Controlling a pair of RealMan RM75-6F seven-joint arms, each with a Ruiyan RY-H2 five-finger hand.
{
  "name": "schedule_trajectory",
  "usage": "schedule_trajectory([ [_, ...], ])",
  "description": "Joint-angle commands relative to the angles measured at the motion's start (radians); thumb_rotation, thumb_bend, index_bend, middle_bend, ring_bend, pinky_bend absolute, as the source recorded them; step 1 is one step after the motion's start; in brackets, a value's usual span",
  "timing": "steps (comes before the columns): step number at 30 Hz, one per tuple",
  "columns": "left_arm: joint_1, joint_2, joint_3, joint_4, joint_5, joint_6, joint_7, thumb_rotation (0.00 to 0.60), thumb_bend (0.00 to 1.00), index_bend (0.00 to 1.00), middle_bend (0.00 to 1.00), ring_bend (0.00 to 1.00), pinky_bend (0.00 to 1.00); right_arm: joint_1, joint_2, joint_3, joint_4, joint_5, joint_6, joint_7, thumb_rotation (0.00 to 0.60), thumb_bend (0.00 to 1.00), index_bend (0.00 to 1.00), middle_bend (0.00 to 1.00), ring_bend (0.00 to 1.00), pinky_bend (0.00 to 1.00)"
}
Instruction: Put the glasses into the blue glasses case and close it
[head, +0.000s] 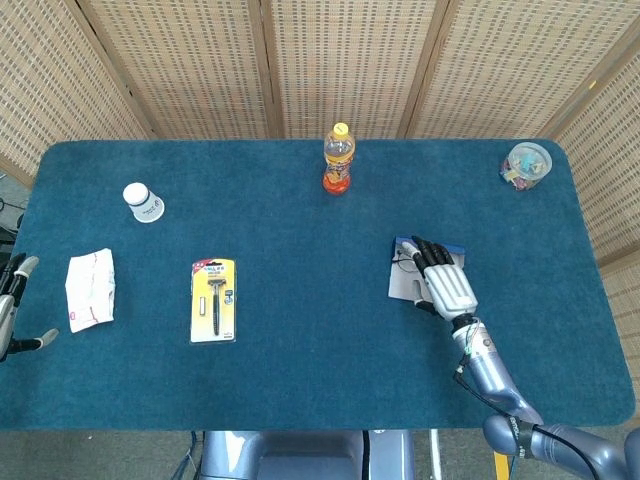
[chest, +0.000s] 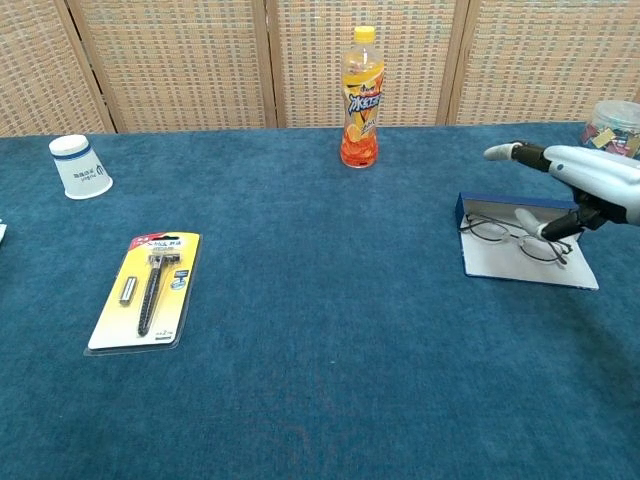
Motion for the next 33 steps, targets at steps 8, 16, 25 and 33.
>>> schedule_trajectory([
  [8, -0.003, -0.003, 0.001, -0.001, -0.002, -0.003, 0.010, 0.600, 0.00, 0.00, 0.00, 0.00, 0.00, -0.016, 0.014, -0.077, 0.050, -0.130, 0.065, -0.149, 0.600, 0.00, 0.13, 0.00, 0.00, 0.05],
  [16, -0.003, -0.003, 0.001, -0.001, -0.003, -0.004, 0.010, 0.600, 0.00, 0.00, 0.00, 0.00, 0.00, 0.007, -0.066, -0.078, 0.129, -0.144, 0.052, -0.242, 0.600, 0.11, 0.19, 0.00, 0.00, 0.05],
  [25, -0.004, 0.001, 0.000, 0.001, -0.004, -0.008, -0.002, 0.600, 0.00, 0.00, 0.00, 0.00, 0.00, 0.045, -0.148, -0.035, 0.267, -0.116, 0.024, -0.291, 0.600, 0.16, 0.21, 0.00, 0.00, 0.04],
  [33, -0.008, 0.001, -0.002, 0.003, -0.012, -0.016, -0.002, 0.600, 0.00, 0.00, 0.00, 0.00, 0.00, 0.070, -0.192, -0.006, 0.380, -0.082, -0.004, -0.309, 0.600, 0.16, 0.21, 0.00, 0.00, 0.05],
])
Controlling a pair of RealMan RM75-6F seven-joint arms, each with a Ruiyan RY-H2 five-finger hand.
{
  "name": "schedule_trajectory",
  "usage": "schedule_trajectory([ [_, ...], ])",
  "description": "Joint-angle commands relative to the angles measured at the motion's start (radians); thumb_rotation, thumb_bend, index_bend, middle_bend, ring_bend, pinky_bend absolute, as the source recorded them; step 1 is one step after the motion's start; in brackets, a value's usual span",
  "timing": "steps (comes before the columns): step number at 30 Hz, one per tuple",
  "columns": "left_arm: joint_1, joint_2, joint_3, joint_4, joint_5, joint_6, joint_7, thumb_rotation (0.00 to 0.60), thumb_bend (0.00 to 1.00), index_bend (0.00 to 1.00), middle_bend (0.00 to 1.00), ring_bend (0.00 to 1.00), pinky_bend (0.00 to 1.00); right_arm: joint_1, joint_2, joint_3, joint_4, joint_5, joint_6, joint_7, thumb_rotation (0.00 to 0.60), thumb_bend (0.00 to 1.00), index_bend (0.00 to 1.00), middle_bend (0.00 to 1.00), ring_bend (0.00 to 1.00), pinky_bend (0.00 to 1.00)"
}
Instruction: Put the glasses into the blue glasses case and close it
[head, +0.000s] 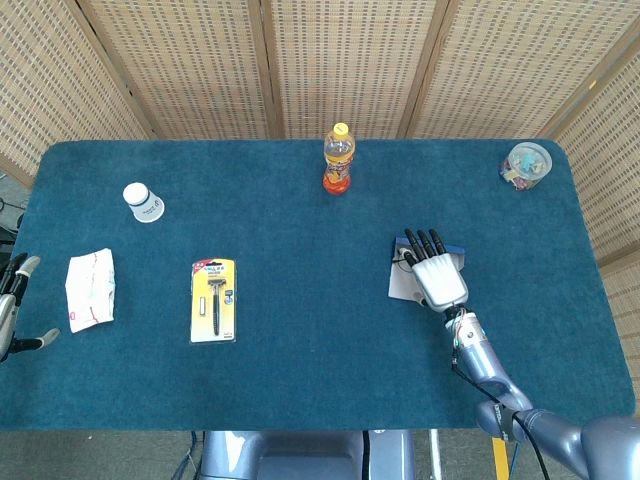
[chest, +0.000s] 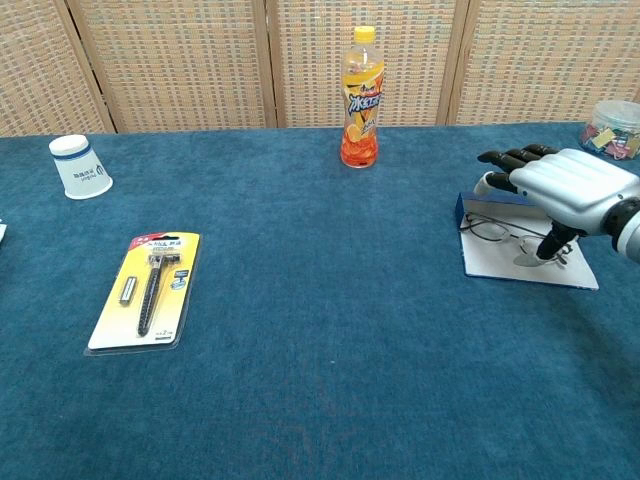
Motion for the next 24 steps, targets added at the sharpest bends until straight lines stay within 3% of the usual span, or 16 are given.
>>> schedule_trajectory([
  [1, -0.002, 0.000, -0.001, 0.000, -0.003, -0.003, 0.002, 0.600, 0.00, 0.00, 0.00, 0.00, 0.00, 0.009, -0.023, 0.007, 0.047, 0.006, -0.004, -0.005, 0.600, 0.16, 0.21, 0.00, 0.00, 0.05],
  [9, -0.006, -0.002, -0.001, -0.001, -0.011, -0.010, 0.009, 0.600, 0.00, 0.00, 0.00, 0.00, 0.00, 0.015, -0.061, -0.007, 0.148, -0.013, 0.003, 0.006, 0.600, 0.16, 0.21, 0.00, 0.00, 0.05],
  [15, -0.008, -0.003, -0.002, 0.000, -0.015, -0.014, 0.011, 0.600, 0.00, 0.00, 0.00, 0.00, 0.00, 0.025, -0.089, -0.004, 0.223, -0.019, 0.012, -0.003, 0.600, 0.16, 0.00, 0.00, 0.00, 0.05],
  [24, -0.012, -0.005, -0.003, 0.002, -0.024, -0.020, 0.016, 0.600, 0.00, 0.00, 0.00, 0.00, 0.00, 0.047, -0.135, 0.033, 0.316, 0.017, -0.018, 0.012, 0.600, 0.16, 0.00, 0.00, 0.00, 0.05],
])
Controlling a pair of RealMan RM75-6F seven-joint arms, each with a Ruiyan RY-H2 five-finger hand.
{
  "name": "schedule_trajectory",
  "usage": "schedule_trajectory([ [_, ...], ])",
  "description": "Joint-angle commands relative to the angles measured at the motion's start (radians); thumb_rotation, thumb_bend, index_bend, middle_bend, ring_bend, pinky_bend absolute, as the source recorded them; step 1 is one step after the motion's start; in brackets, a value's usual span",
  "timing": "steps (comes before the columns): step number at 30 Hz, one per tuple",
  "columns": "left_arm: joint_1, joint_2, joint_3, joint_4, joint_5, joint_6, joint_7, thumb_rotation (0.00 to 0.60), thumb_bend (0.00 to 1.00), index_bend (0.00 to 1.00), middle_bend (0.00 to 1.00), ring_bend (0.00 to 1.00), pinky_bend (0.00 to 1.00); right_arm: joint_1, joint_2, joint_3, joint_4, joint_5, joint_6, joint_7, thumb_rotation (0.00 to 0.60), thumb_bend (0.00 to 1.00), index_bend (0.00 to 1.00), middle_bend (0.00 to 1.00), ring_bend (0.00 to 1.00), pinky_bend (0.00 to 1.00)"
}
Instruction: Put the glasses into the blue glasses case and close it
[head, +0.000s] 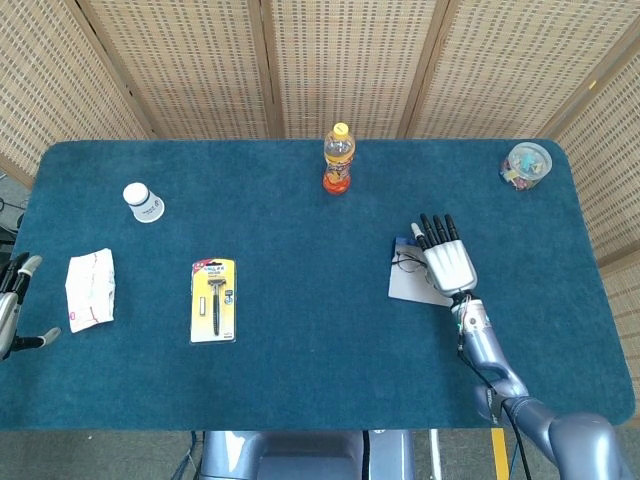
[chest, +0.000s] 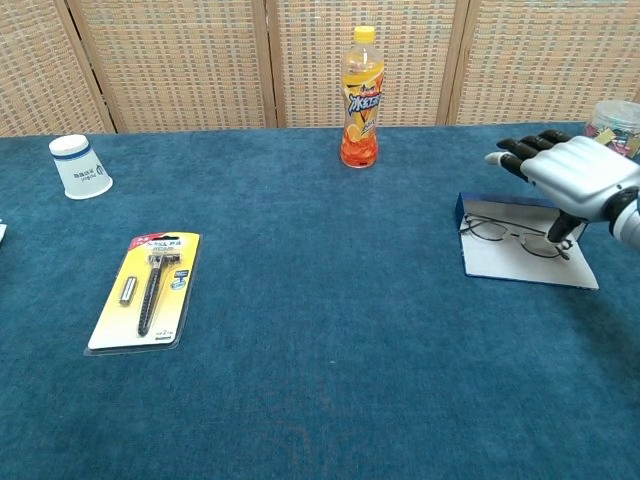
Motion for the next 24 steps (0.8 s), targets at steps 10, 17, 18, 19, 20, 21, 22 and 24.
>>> schedule_trajectory([
  [10, -0.009, -0.003, -0.004, 0.004, -0.021, -0.015, 0.009, 0.600, 0.00, 0.00, 0.00, 0.00, 0.00, 0.053, -0.070, 0.067, 0.118, 0.074, -0.068, -0.031, 0.600, 0.16, 0.00, 0.00, 0.00, 0.05],
  [17, -0.017, -0.005, -0.009, 0.008, -0.041, -0.031, 0.013, 0.600, 0.00, 0.00, 0.00, 0.00, 0.00, 0.079, -0.091, 0.086, 0.183, 0.094, -0.098, -0.030, 0.600, 0.16, 0.00, 0.00, 0.00, 0.05],
  [18, -0.018, -0.005, -0.009, 0.008, -0.042, -0.032, 0.014, 0.600, 0.00, 0.00, 0.00, 0.00, 0.00, 0.081, -0.093, 0.089, 0.187, 0.097, -0.101, -0.028, 0.600, 0.16, 0.00, 0.00, 0.00, 0.05],
  [19, -0.018, -0.006, -0.010, 0.008, -0.044, -0.033, 0.015, 0.600, 0.00, 0.00, 0.00, 0.00, 0.00, 0.083, -0.095, 0.091, 0.191, 0.100, -0.103, -0.026, 0.600, 0.16, 0.00, 0.00, 0.00, 0.05],
  [20, -0.019, -0.006, -0.010, 0.008, -0.046, -0.034, 0.017, 0.600, 0.00, 0.00, 0.00, 0.00, 0.00, 0.086, -0.098, 0.095, 0.197, 0.104, -0.108, -0.025, 0.600, 0.16, 0.00, 0.00, 0.00, 0.05],
  [21, -0.020, -0.007, -0.010, 0.008, -0.048, -0.035, 0.019, 0.600, 0.00, 0.00, 0.00, 0.00, 0.00, 0.088, -0.101, 0.099, 0.202, 0.109, -0.111, -0.026, 0.600, 0.16, 0.00, 0.00, 0.00, 0.05],
  [22, -0.021, -0.007, -0.011, 0.008, -0.049, -0.036, 0.020, 0.600, 0.00, 0.00, 0.00, 0.00, 0.00, 0.090, -0.103, 0.101, 0.207, 0.111, -0.112, -0.028, 0.600, 0.16, 0.00, 0.00, 0.00, 0.05],
  [24, -0.022, -0.007, -0.011, 0.007, -0.052, -0.037, 0.022, 0.600, 0.00, 0.00, 0.00, 0.00, 0.00, 0.096, -0.111, 0.112, 0.218, 0.122, -0.111, -0.034, 0.600, 0.17, 0.00, 0.00, 0.00, 0.05],
])
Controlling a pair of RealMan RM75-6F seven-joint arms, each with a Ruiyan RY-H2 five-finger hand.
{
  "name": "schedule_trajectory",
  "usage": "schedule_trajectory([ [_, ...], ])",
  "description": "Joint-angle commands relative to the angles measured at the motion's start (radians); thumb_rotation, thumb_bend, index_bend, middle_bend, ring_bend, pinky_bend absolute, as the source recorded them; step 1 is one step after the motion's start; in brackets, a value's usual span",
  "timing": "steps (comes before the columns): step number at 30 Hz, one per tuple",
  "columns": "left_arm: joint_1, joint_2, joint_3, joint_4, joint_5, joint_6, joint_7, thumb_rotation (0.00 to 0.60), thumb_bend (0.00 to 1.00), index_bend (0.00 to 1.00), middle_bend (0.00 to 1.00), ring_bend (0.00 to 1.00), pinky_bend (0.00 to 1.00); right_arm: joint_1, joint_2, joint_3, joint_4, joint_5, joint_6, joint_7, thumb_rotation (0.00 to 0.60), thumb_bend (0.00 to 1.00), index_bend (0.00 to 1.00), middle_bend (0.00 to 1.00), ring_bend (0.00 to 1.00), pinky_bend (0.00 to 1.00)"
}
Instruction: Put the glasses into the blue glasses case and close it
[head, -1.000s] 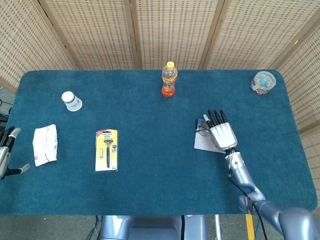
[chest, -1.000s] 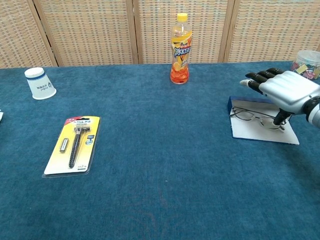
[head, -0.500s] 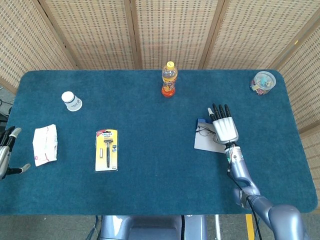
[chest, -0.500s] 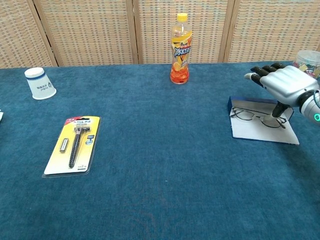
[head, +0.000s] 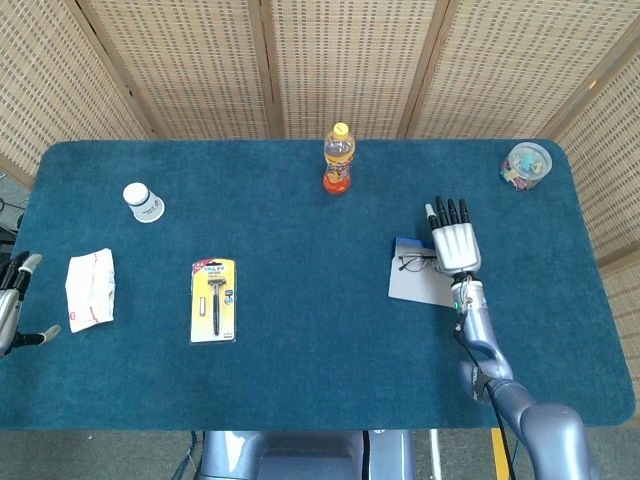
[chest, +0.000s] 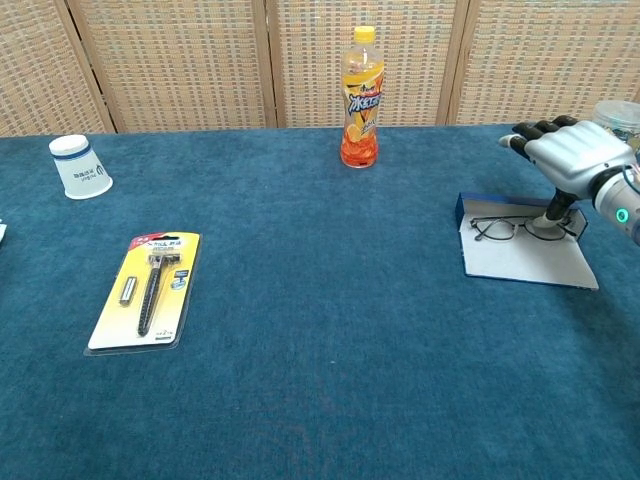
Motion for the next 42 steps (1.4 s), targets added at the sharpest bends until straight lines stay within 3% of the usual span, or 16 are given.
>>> schedule_trajectory([
  [1, -0.001, -0.001, -0.001, 0.000, -0.003, -0.001, 0.002, 0.600, 0.00, 0.00, 0.00, 0.00, 0.00, 0.008, -0.012, 0.017, 0.015, 0.018, -0.002, -0.009, 0.600, 0.18, 0.00, 0.00, 0.00, 0.05],
  [8, -0.002, -0.001, 0.000, -0.001, -0.007, -0.002, 0.002, 0.600, 0.00, 0.00, 0.00, 0.00, 0.00, 0.034, -0.044, 0.113, 0.045, 0.135, -0.047, -0.087, 0.600, 0.18, 0.00, 0.00, 0.00, 0.05],
  [18, -0.001, 0.003, 0.003, -0.002, 0.003, 0.001, -0.006, 0.600, 0.00, 0.00, 0.00, 0.00, 0.00, -0.006, 0.012, 0.078, -0.093, 0.107, 0.005, -0.081, 0.600, 0.18, 0.00, 0.00, 0.00, 0.05],
  [27, 0.004, 0.006, 0.007, -0.007, 0.019, 0.011, -0.012, 0.600, 0.00, 0.00, 0.00, 0.00, 0.00, -0.067, 0.116, 0.057, -0.305, 0.065, 0.137, -0.075, 0.600, 0.19, 0.00, 0.00, 0.00, 0.05],
  [31, 0.007, 0.010, 0.011, -0.011, 0.036, 0.019, -0.019, 0.600, 0.00, 0.00, 0.00, 0.00, 0.00, -0.122, 0.198, 0.023, -0.459, 0.030, 0.188, -0.046, 0.600, 0.20, 0.00, 0.00, 0.00, 0.05],
  [35, 0.015, 0.015, 0.021, -0.017, 0.066, 0.033, -0.029, 0.600, 0.00, 0.00, 0.00, 0.00, 0.00, -0.202, 0.337, -0.028, -0.771, 0.064, 0.142, -0.036, 0.600, 0.20, 0.00, 0.00, 0.00, 0.05],
  [36, 0.016, 0.016, 0.022, -0.018, 0.069, 0.035, -0.030, 0.600, 0.00, 0.00, 0.00, 0.00, 0.00, -0.208, 0.351, -0.038, -0.800, 0.060, 0.143, -0.047, 0.600, 0.20, 0.01, 0.00, 0.00, 0.05],
  [42, 0.021, 0.017, 0.027, -0.022, 0.091, 0.047, -0.033, 0.600, 0.00, 0.00, 0.00, 0.00, 0.00, -0.233, 0.386, -0.091, -0.898, 0.013, 0.180, -0.086, 0.600, 0.29, 0.22, 0.00, 0.00, 0.05],
])
